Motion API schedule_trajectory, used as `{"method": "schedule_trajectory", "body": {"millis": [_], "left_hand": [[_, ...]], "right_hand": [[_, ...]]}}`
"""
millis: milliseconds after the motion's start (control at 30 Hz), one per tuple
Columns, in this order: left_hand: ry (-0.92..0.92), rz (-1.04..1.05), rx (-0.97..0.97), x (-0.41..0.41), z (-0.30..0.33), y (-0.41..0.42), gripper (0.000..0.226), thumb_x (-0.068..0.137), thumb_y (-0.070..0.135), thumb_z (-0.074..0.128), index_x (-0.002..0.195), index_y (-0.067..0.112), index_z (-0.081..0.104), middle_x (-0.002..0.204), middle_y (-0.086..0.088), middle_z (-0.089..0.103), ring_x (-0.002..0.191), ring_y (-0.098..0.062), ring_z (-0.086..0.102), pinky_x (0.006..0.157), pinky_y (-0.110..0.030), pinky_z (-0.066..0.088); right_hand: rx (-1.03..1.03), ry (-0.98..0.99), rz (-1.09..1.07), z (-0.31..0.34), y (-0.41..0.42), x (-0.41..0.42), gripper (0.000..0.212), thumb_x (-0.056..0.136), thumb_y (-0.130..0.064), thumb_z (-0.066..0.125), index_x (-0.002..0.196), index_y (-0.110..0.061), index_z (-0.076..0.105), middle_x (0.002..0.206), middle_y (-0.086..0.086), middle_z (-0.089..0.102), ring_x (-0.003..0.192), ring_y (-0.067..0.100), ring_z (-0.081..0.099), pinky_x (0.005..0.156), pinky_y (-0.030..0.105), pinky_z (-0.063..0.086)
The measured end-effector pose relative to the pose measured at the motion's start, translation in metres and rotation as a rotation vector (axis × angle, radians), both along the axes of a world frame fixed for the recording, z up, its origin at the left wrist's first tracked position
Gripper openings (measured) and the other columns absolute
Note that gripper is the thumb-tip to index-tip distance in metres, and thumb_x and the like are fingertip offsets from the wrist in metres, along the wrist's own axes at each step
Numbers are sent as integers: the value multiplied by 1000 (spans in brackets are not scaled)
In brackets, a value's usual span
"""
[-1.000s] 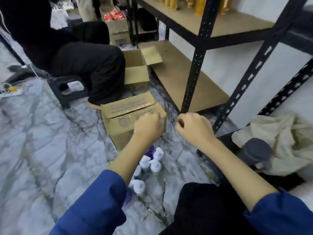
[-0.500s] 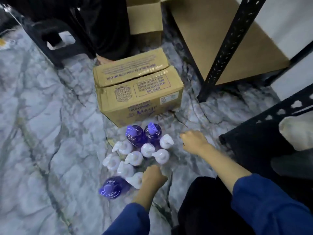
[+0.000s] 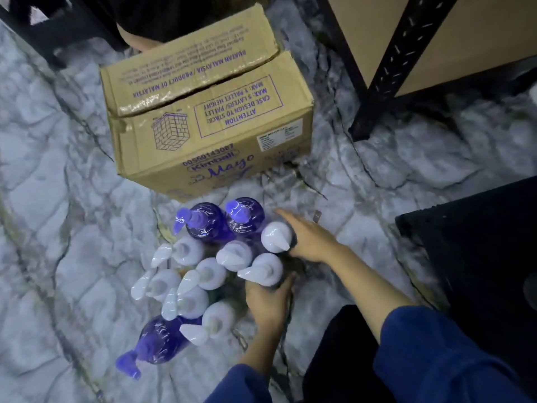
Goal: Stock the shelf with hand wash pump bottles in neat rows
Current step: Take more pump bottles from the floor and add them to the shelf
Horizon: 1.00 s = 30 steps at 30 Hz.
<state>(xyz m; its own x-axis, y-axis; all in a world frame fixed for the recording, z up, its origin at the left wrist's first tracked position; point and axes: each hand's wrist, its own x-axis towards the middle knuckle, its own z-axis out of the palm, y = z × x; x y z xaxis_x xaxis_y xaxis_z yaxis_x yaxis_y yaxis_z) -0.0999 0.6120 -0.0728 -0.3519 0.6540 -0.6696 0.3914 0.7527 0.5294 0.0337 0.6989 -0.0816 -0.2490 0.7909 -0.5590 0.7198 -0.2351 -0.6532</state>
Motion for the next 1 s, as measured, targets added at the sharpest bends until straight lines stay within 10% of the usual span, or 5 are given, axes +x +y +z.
{"method": "schedule_trajectory", "body": {"millis": [200, 300, 667, 867, 1000], "left_hand": [[140, 236, 191, 23, -5, 0, 39, 78, 53, 42, 66, 17, 50, 61, -2, 54, 60, -12, 53, 57, -10, 30], [67, 132, 243, 19, -4, -8, 7, 83, 18, 66, 83, 19, 59, 73, 2, 60, 62, 4, 53, 55, -3, 37], [-125, 11, 411, 24, 5, -17, 59, 73, 15, 80, 111, 40, 44, 105, 24, 58, 94, 16, 55, 75, -1, 40], [-135, -135, 566, 40, 17, -4, 60, 69, 41, 74, 124, 37, 50, 110, 6, 60, 101, -18, 58, 87, -36, 50], [-138, -202, 599, 50, 46, 3, 86, 64, 57, 63, 139, 21, 43, 109, -3, 53, 99, 9, 43, 82, -4, 33]], "right_hand": [[17, 117, -77, -14, -3, -3, 72, 72, -10, 70, 135, -32, 41, 139, -2, 48, 120, 25, 51, 94, 40, 44], [12, 153, -102, -14, -7, 0, 70, 73, -9, 71, 133, -31, 43, 136, -5, 50, 117, 22, 50, 91, 32, 42], [-69, 413, -704, -9, -50, 28, 63, 65, -26, 80, 119, -37, 50, 117, -2, 58, 103, 17, 61, 88, 32, 53], [0, 318, -770, 13, -55, 45, 69, 58, -54, 70, 121, -47, 43, 120, -6, 57, 102, 14, 60, 92, 42, 50], [100, 253, -772, 44, -52, 55, 75, 66, -54, 66, 133, -47, 35, 127, -6, 54, 108, 16, 57, 95, 41, 47]]}}
